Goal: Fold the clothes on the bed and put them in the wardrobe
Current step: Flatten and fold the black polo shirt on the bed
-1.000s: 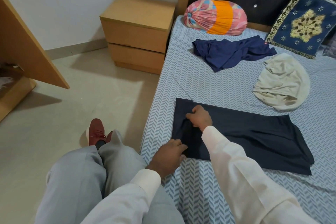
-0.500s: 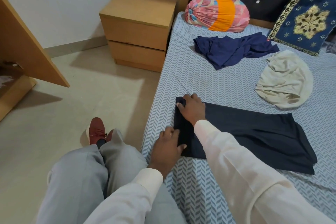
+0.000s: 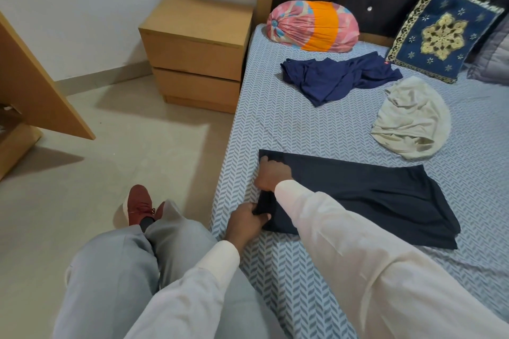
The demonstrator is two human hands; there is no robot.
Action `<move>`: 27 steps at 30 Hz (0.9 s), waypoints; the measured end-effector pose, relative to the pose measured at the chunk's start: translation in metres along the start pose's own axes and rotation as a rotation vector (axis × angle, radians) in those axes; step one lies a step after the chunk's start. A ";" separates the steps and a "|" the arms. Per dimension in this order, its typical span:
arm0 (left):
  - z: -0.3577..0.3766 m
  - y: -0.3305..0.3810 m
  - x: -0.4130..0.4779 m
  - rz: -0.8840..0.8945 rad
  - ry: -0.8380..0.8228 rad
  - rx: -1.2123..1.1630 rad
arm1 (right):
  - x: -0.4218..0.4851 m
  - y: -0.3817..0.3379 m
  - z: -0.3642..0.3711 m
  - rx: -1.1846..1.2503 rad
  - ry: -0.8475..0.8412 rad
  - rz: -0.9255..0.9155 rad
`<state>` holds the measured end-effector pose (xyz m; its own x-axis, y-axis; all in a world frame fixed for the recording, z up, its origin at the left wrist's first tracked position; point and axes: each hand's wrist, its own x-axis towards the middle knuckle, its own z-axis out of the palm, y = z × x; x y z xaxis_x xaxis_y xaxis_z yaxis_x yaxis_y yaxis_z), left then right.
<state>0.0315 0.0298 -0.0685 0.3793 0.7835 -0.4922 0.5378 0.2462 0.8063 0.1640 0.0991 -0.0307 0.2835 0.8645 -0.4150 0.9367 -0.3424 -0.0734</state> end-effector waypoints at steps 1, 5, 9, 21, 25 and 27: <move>-0.006 0.000 -0.003 0.014 0.003 0.005 | -0.003 -0.004 -0.002 0.019 0.004 -0.013; -0.053 0.005 -0.025 0.098 0.143 0.234 | -0.014 -0.044 -0.022 0.143 -0.015 -0.101; -0.114 0.012 -0.044 0.168 0.404 0.444 | -0.008 -0.101 -0.048 0.255 0.024 -0.155; -0.076 0.004 -0.050 0.452 0.317 0.460 | -0.024 -0.030 -0.015 0.628 -0.035 -0.099; -0.035 0.004 -0.037 0.472 0.156 0.478 | -0.035 0.066 -0.004 0.992 -0.018 -0.013; -0.022 0.005 -0.027 0.365 0.078 0.483 | -0.038 0.106 0.000 1.182 -0.007 0.064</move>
<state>0.0072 0.0223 -0.0436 0.5567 0.8128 -0.1718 0.6711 -0.3181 0.6697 0.2523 0.0298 -0.0222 0.3184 0.8325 -0.4534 0.1479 -0.5160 -0.8437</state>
